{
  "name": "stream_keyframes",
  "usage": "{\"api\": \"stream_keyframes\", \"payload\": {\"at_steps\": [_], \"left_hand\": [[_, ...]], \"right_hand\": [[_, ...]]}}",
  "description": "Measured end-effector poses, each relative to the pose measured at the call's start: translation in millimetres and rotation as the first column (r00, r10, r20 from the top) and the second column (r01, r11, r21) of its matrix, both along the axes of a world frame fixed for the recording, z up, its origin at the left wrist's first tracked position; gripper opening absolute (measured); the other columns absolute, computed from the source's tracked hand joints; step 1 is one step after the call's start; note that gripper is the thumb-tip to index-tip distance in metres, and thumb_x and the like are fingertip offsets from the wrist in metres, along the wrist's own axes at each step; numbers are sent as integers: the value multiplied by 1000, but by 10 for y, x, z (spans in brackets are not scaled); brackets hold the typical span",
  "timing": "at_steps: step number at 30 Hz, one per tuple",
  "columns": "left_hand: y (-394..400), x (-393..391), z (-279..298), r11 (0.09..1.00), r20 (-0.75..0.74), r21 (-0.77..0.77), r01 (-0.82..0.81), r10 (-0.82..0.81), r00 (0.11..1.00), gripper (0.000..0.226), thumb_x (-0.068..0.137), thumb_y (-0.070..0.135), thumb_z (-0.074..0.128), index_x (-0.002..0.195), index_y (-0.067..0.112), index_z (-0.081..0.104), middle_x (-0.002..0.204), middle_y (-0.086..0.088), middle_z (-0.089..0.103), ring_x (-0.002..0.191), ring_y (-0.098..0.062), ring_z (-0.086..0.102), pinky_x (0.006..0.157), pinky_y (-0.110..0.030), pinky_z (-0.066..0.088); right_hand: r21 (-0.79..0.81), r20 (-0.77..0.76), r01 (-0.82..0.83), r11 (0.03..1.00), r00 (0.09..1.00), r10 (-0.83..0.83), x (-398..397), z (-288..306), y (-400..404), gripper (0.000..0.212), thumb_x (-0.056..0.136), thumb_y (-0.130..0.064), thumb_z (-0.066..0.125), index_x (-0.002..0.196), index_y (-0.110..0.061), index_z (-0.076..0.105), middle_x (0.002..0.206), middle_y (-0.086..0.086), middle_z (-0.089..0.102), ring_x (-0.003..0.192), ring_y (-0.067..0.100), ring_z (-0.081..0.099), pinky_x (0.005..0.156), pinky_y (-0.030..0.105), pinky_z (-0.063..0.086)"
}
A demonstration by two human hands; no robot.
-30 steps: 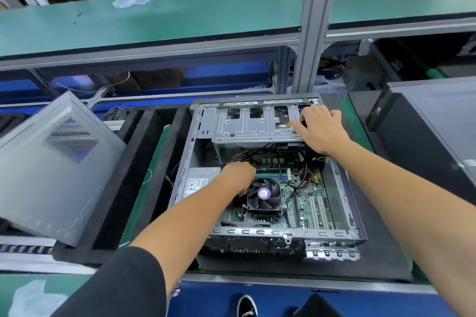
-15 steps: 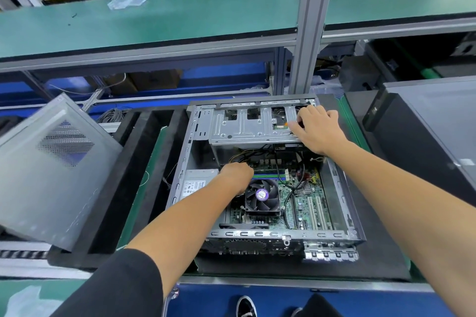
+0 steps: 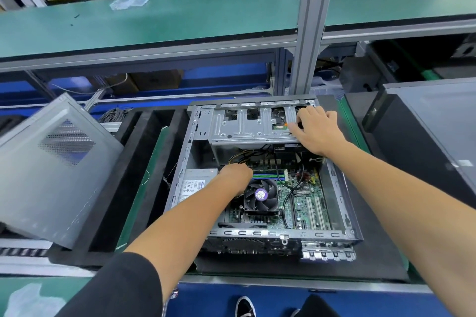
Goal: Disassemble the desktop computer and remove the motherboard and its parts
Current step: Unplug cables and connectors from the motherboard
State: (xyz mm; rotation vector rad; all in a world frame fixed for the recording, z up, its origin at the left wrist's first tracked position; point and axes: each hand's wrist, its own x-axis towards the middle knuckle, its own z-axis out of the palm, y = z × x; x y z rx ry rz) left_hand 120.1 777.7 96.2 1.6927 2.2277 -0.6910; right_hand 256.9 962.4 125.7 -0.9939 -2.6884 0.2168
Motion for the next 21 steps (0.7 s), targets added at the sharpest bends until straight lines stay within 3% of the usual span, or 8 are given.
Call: {"api": "stream_keyframes", "payload": {"at_steps": [4, 21], "left_hand": [[20, -20, -20, 1000, 12, -13, 2, -2, 1000, 23, 84, -9, 53, 102, 4, 59, 107, -13, 61, 94, -33, 62, 67, -38, 46], [16, -49, -77, 999, -6, 4, 39, -39, 999, 26, 85, -6, 52, 108, 4, 58, 113, -13, 59, 101, -33, 61, 69, -37, 44]], "right_hand": [[7, 9, -6, 1000, 1000, 6, -7, -8, 10, 32, 97, -47, 38, 88, -17, 46, 93, 1, 47, 93, 22, 42, 88, 42, 27], [8, 9, -11, 1000, 1000, 11, -9, -21, 22, 30, 96, -46, 39, 89, -18, 47, 94, -1, 48, 93, 22, 42, 87, 42, 28]]}}
